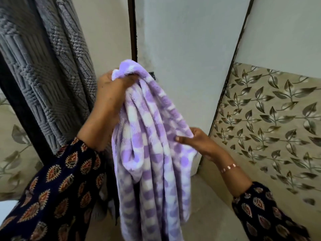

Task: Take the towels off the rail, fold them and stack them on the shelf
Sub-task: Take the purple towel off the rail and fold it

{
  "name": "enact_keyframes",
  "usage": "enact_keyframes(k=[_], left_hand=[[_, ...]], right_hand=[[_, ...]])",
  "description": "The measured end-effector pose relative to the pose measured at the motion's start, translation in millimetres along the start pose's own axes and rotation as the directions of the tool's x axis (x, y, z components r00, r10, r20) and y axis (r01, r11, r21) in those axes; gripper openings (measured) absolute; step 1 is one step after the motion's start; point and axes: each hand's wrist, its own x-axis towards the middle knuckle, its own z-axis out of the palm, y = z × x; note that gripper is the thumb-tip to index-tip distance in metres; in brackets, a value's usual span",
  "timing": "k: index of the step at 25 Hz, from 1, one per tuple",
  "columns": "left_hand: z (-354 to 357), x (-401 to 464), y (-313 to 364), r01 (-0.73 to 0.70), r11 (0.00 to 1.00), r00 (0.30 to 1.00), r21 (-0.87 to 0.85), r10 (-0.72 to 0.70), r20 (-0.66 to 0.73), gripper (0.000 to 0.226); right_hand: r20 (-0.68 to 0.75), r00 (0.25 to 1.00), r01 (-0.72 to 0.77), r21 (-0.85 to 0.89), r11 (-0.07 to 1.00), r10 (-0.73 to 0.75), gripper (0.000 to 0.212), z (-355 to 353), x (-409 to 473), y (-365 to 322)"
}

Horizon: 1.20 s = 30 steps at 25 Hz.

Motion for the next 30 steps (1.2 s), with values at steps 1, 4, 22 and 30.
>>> enact_keyframes(k=[1, 4, 22, 30], left_hand=[[-6, 3, 2, -0.008, 1.0, 1.0, -0.027, 0.008, -0.009, 0.024], [-19, 6, 0, -0.007, 1.0, 1.0, 0.002, 0.007, 0.018, 0.022], [12, 7, -28, -0.028, 0.876, 0.909, 0.481, -0.178, 0.377, 0.048], [29, 13, -31, 0.192, 0.909, 0.878, 0.369, -0.328, 0.35, 0.009]], right_hand=[[0.001, 0.996, -0.087, -0.037, 0.996, 0.087, 0.037, 0, -4, 16], [-0.126, 0.978, -0.172, -0.056, 0.983, 0.164, 0.066, -8, -13, 31], [-0.048, 0.998, 0.038, -0.207, 0.978, -0.049, 0.014, -3, -2, -126], [-0.161, 0.954, -0.212, 0.235, 0.949, 0.253, 0.029, -68, -22, -88]])
